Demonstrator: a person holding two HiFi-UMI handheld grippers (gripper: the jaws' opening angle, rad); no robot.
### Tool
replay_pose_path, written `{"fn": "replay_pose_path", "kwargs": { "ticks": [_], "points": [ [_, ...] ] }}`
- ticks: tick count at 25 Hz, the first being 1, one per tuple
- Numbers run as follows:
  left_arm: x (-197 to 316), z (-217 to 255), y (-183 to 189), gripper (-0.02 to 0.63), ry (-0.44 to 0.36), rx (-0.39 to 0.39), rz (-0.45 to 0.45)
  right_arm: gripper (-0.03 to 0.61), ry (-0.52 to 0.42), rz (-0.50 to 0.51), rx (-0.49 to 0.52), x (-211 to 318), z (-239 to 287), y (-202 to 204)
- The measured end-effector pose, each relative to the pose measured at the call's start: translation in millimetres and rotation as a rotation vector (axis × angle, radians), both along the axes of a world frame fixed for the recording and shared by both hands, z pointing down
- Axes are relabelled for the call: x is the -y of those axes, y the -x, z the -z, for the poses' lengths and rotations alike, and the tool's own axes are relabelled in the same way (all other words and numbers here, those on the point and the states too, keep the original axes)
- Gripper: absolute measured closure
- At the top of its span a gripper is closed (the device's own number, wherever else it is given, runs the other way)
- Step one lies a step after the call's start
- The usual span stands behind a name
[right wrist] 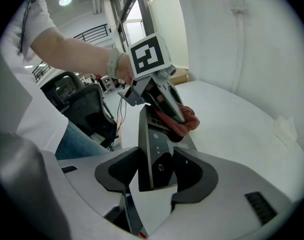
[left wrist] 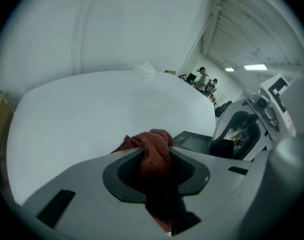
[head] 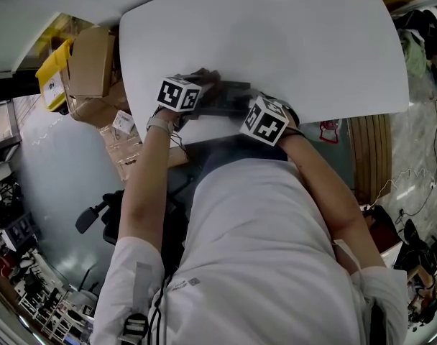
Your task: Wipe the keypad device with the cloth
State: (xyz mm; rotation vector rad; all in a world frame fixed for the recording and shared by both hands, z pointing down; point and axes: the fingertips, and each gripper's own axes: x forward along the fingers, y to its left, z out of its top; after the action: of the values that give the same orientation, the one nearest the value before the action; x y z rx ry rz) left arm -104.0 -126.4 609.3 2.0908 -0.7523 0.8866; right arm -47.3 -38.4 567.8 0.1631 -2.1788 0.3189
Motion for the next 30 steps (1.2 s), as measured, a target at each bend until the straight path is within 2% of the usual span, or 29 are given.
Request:
{"fn": "replay_pose_path", "kwargs": {
  "ticks": [8,19,23,30],
  "points": [
    [-20.8,23.3,4.6,0.502,-0.031,-0.031,0.039,0.364,0.009,-0.005,-0.036,-2.7,-1.0,2.5],
    [-56.3,59.7,5.9,0.502,-0.078,-0.081,0.049,0.364,-0.002,-0.019,-0.015,-1.7,-0.6,2.4],
    [-66.2,65.5,6.4,0.502,-0.095,-0.070,0.045,0.364,-0.003,-0.019,-0.015,-4.2,0.9,2.4],
    [-71.6,66.2,-6.3,0.502,-0.109,0.001,-0.043,0.364,-0.005,-0.009,-0.007,-4.8,0.5,2.8]
  ]
}}
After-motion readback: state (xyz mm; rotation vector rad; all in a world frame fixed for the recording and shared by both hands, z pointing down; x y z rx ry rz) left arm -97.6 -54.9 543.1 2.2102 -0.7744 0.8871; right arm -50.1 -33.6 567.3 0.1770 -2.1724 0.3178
